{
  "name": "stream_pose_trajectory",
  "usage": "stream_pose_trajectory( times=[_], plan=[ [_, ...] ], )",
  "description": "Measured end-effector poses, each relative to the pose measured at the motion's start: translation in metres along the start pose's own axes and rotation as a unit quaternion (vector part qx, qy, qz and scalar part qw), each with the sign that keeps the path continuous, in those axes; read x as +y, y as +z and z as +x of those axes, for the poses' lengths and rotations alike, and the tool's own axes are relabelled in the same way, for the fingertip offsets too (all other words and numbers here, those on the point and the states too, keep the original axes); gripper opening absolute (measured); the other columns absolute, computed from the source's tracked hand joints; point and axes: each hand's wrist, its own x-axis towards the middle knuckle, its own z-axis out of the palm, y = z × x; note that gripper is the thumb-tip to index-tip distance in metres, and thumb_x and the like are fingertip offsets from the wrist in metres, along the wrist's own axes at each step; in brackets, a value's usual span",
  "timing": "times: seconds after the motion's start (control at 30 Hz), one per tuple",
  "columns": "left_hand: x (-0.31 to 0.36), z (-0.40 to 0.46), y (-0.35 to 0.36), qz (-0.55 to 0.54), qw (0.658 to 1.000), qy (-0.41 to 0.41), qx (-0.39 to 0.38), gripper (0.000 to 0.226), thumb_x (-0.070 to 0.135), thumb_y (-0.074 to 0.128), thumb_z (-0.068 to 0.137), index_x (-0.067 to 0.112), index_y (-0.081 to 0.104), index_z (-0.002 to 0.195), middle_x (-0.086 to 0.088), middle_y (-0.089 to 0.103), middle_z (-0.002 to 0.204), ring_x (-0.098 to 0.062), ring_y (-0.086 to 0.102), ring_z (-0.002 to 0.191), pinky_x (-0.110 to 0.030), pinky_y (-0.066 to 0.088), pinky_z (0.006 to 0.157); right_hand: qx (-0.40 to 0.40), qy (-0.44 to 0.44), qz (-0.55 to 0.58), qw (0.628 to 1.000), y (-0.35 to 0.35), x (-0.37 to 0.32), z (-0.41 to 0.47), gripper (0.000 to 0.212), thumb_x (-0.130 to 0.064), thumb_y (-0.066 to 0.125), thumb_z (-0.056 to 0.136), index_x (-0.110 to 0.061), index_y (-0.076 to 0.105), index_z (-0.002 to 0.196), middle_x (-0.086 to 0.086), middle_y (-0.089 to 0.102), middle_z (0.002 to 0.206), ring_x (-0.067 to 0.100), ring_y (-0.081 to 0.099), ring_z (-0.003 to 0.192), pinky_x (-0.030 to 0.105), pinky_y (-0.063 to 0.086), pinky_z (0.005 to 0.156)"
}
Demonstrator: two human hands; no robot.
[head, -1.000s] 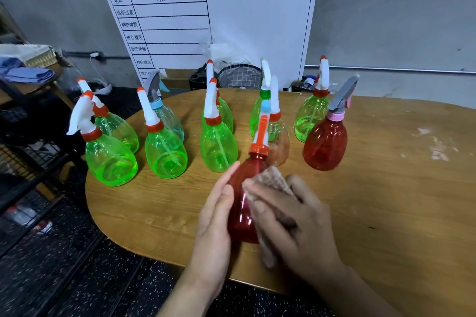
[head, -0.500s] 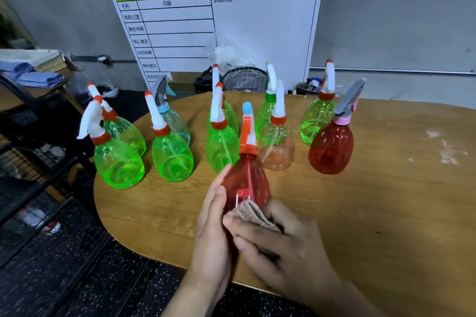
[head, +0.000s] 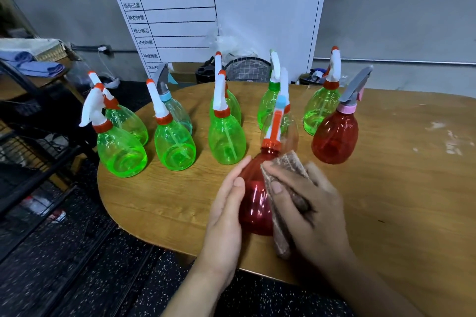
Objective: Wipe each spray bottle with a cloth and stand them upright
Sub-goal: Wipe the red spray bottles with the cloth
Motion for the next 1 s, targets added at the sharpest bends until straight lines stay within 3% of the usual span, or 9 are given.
stream_pose_trajectory(
  times=[0.17,0.23,0.37,0.47,0.57,0.7,0.8,0.9,1.0],
  plan=[
    [0.008,0.002,0.000,-0.059,0.997,0.009,0.046,0.041,0.025,0.039,0.108,0.020,0.063,0.141,-0.006,0.074,0.131,-0.024,0.068,0.126,-0.031,0.056,0.104,-0.064,-0.130,-0.041,0.989,0.013,-0.009,-0.015,0.026,-0.034,0.068,0.099,-0.031,0.077,0.123,-0.010,0.055,0.100,0.004,0.060,0.076,0.021,0.053,0.064],
    [0.010,0.002,0.002,-0.051,0.998,0.008,0.040,0.041,0.021,0.035,0.111,0.019,0.062,0.142,-0.005,0.075,0.131,-0.023,0.069,0.125,-0.030,0.057,0.102,-0.060,-0.141,-0.050,0.987,0.011,-0.008,-0.014,0.026,-0.033,0.069,0.098,-0.030,0.078,0.122,-0.009,0.056,0.097,0.004,0.059,0.075,0.023,0.053,0.062],
    [0.005,-0.002,0.007,0.012,1.000,0.000,0.013,0.038,0.035,0.047,0.108,0.027,0.064,0.140,-0.004,0.070,0.140,-0.022,0.063,0.134,-0.046,0.046,0.115,-0.005,-0.042,-0.019,0.999,-0.003,0.003,-0.001,0.030,-0.033,0.063,0.098,-0.027,0.073,0.125,-0.024,0.048,0.100,-0.009,0.053,0.083,0.005,0.039,0.071],
    [0.000,-0.005,0.009,0.028,0.999,-0.012,-0.018,0.040,0.039,0.049,0.103,0.033,0.066,0.139,-0.001,0.069,0.141,-0.019,0.062,0.135,-0.048,0.046,0.118,0.032,0.052,0.015,0.998,-0.009,0.013,0.007,0.032,-0.037,0.058,0.099,-0.030,0.073,0.126,-0.008,0.051,0.089,0.003,0.052,0.076,0.011,0.038,0.067],
    [-0.001,-0.005,0.007,0.025,0.999,-0.014,-0.019,0.037,0.041,0.050,0.107,0.032,0.066,0.140,0.000,0.068,0.142,-0.018,0.061,0.136,-0.051,0.043,0.120,0.037,0.061,0.019,0.997,-0.007,0.011,0.007,0.032,-0.035,0.058,0.100,-0.025,0.074,0.126,-0.012,0.050,0.089,0.002,0.053,0.076,0.009,0.038,0.067],
    [-0.001,-0.002,0.003,-0.006,1.000,-0.008,0.022,0.038,0.033,0.044,0.110,0.025,0.063,0.143,-0.005,0.069,0.141,-0.023,0.061,0.136,-0.053,0.040,0.121,-0.007,-0.015,-0.012,1.000,0.002,-0.003,-0.002,0.030,-0.031,0.063,0.098,-0.023,0.075,0.124,-0.023,0.048,0.100,-0.009,0.055,0.085,0.004,0.040,0.072],
    [0.004,-0.001,0.001,-0.075,0.996,-0.024,0.042,0.041,0.026,0.034,0.112,0.023,0.061,0.143,-0.011,0.071,0.137,-0.029,0.063,0.132,-0.048,0.047,0.116,-0.055,-0.106,-0.052,0.992,0.012,-0.009,-0.014,0.026,-0.033,0.069,0.097,-0.029,0.078,0.122,-0.010,0.056,0.098,0.002,0.057,0.075,0.017,0.050,0.065],
    [0.010,0.000,0.001,-0.102,0.993,-0.023,0.045,0.042,0.029,0.036,0.111,0.024,0.061,0.144,-0.009,0.072,0.135,-0.026,0.068,0.124,-0.033,0.058,0.100,-0.086,-0.193,-0.102,0.972,0.013,-0.008,-0.017,0.025,-0.031,0.071,0.097,-0.030,0.078,0.121,-0.001,0.059,0.094,0.008,0.054,0.072,0.018,0.045,0.065],
    [0.010,-0.001,0.005,-0.082,0.996,-0.021,0.028,0.046,0.034,0.043,0.102,0.023,0.061,0.143,-0.010,0.072,0.135,-0.026,0.067,0.127,-0.035,0.055,0.102,-0.059,-0.159,-0.089,0.982,0.005,-0.002,-0.010,0.027,-0.036,0.066,0.100,-0.031,0.076,0.124,-0.007,0.054,0.098,0.001,0.053,0.075,0.019,0.048,0.064]
  ],
)
